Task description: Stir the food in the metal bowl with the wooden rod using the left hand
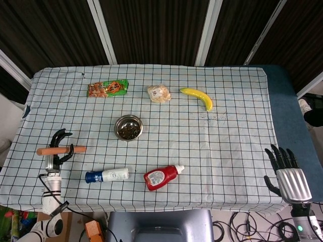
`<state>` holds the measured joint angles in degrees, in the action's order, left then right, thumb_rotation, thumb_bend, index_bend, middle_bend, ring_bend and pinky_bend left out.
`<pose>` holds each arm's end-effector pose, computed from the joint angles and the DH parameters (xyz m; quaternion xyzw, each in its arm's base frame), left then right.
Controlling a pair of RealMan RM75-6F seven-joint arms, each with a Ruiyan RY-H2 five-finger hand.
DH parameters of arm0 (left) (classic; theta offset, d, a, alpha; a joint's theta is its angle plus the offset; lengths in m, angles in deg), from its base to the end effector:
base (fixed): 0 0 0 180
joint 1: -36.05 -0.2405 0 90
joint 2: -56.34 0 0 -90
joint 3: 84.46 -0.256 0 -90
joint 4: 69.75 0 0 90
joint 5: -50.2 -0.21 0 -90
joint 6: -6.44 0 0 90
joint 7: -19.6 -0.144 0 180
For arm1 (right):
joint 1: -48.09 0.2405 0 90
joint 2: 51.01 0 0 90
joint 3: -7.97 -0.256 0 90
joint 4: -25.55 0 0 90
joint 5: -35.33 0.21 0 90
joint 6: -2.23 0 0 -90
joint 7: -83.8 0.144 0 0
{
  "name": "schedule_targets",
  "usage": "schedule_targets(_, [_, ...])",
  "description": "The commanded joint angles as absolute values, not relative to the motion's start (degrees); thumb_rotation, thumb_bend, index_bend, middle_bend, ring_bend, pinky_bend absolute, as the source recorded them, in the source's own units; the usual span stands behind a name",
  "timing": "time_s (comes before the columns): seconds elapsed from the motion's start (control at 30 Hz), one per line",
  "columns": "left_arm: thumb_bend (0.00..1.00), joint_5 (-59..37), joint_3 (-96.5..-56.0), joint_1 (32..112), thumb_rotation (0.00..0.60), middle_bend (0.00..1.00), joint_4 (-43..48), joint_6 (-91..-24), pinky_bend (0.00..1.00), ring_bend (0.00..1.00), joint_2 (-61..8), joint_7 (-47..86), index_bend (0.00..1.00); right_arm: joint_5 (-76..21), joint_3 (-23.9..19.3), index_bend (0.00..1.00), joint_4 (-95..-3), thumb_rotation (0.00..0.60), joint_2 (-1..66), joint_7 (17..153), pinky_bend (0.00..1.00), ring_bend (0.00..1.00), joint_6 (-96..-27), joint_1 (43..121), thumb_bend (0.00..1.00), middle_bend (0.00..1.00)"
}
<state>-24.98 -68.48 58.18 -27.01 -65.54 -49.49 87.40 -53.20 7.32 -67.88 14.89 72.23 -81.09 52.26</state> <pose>-0.3262 0.3138 0.0123 -0.2423 -0.6225 -0.6728 0.3179 -0.3051 -0.1682 0.1357 0.6487 -0.3522 0.3291 0.5890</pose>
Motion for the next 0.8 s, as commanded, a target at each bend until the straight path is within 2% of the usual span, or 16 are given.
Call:
schedule_targets(0.03, [0.40, -23.10, -66.67, 58.34, 0.600, 0.31, -19.20, -62.30, 0.17, 0.12, -44.92, 87.26, 0.19, -53.16, 7.30, 0.00, -67.91, 0.600, 14.88, 72.16, 0.00, 0.00, -81.02, 52.30, 0.31, 0.00])
schedule_targets(0.3, [0.37, -20.51, -64.00, 58.72, 0.600, 0.30, -10.08, -59.27, 0.16, 0.11, -40.06, 85.02, 0.18, -52.94, 7.22, 0.00, -67.99, 0.600, 14.96, 71.91, 0.00, 0.00, -81.00, 52.27, 0.31, 0.00])
schedule_targets(0.63, [0.36, -16.94, -60.51, 62.40, 0.600, 0.30, -11.41, -53.18, 0.16, 0.10, -39.50, 83.09, 0.19, -52.67, 7.08, 0.00, -67.97, 0.600, 15.00, 71.86, 0.00, 0.00, -80.97, 52.26, 0.31, 0.00])
schedule_targets(0.8, [0.36, -16.12, -59.58, 63.57, 0.600, 0.30, -12.85, -50.34, 0.17, 0.11, -39.40, 84.69, 0.23, -52.30, 6.91, 0.00, -67.90, 0.600, 15.02, 71.80, 0.00, 0.00, -80.84, 52.31, 0.31, 0.00])
